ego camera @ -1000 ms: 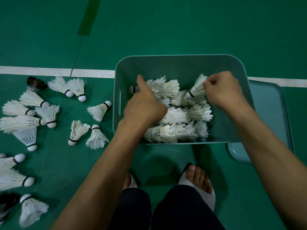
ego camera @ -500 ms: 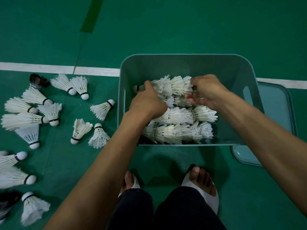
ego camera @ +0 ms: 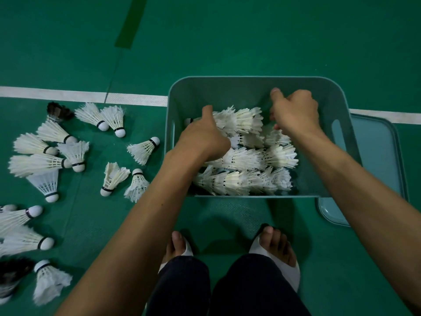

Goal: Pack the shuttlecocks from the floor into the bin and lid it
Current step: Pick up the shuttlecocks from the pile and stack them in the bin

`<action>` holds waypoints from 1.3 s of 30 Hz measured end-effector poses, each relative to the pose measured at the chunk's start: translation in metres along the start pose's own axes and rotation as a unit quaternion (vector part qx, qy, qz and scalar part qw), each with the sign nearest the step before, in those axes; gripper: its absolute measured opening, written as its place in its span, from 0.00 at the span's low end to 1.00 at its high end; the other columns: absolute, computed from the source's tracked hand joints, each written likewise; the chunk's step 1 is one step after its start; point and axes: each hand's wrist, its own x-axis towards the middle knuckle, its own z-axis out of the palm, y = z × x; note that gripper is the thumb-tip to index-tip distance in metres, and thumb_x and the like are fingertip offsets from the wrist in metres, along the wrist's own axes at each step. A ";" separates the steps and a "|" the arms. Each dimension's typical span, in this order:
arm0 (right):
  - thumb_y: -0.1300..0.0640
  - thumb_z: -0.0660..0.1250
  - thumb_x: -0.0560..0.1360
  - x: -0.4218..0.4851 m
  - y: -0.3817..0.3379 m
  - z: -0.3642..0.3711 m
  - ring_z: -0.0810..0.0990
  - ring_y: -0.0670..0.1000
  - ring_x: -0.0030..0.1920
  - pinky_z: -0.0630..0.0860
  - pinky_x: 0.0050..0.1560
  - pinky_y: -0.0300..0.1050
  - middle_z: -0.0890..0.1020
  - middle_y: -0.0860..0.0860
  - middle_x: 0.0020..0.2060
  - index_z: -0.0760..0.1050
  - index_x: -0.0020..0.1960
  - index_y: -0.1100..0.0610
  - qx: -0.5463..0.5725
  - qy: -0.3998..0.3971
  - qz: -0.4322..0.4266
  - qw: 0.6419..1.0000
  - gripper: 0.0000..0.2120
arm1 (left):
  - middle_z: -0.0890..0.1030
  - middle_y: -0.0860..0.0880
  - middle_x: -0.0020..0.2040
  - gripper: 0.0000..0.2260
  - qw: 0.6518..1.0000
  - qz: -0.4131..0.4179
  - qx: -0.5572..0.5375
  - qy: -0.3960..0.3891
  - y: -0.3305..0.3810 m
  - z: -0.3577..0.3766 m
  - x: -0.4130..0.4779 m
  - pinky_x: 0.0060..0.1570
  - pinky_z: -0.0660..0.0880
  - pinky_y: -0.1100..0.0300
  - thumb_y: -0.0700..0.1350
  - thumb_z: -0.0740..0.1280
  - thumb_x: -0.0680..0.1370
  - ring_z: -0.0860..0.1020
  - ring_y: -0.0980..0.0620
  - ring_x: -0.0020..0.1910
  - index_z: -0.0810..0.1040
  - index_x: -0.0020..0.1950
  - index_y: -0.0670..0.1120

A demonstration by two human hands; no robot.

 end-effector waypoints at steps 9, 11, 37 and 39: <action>0.47 0.65 0.78 -0.134 -0.061 -0.007 0.78 0.59 0.31 0.80 0.41 0.64 0.84 0.61 0.35 0.80 0.40 0.65 0.200 -0.039 -0.152 0.967 0.22 | 0.83 0.55 0.40 0.09 0.936 0.112 -0.160 0.291 -0.049 -0.044 -0.083 0.35 0.77 0.59 0.44 0.68 0.74 0.81 0.53 0.35 0.83 0.53 0.51; 0.50 0.67 0.76 -0.173 -0.078 0.016 0.80 0.62 0.32 0.79 0.35 0.63 0.83 0.56 0.32 0.80 0.36 0.60 0.218 -0.093 -0.182 0.954 0.16 | 0.83 0.53 0.38 0.08 0.919 0.060 -0.182 0.346 -0.086 -0.051 -0.084 0.39 0.78 0.56 0.43 0.68 0.73 0.81 0.51 0.36 0.83 0.49 0.50; 0.50 0.65 0.75 -0.225 -0.047 0.181 0.70 0.56 0.65 0.69 0.68 0.54 0.76 0.54 0.60 0.74 0.63 0.61 -0.099 -0.271 -0.204 0.935 0.21 | 0.78 0.49 0.32 0.09 0.928 -0.020 -0.159 0.337 -0.229 -0.048 0.010 0.31 0.70 0.58 0.50 0.71 0.67 0.74 0.51 0.33 0.76 0.35 0.45; 0.52 0.66 0.75 -0.229 -0.048 0.174 0.69 0.57 0.65 0.68 0.69 0.53 0.75 0.56 0.59 0.73 0.63 0.63 -0.111 -0.272 -0.240 0.925 0.21 | 0.83 0.48 0.37 0.11 0.956 0.017 -0.152 0.249 -0.211 -0.051 0.028 0.37 0.76 0.57 0.52 0.71 0.64 0.80 0.48 0.39 0.82 0.40 0.45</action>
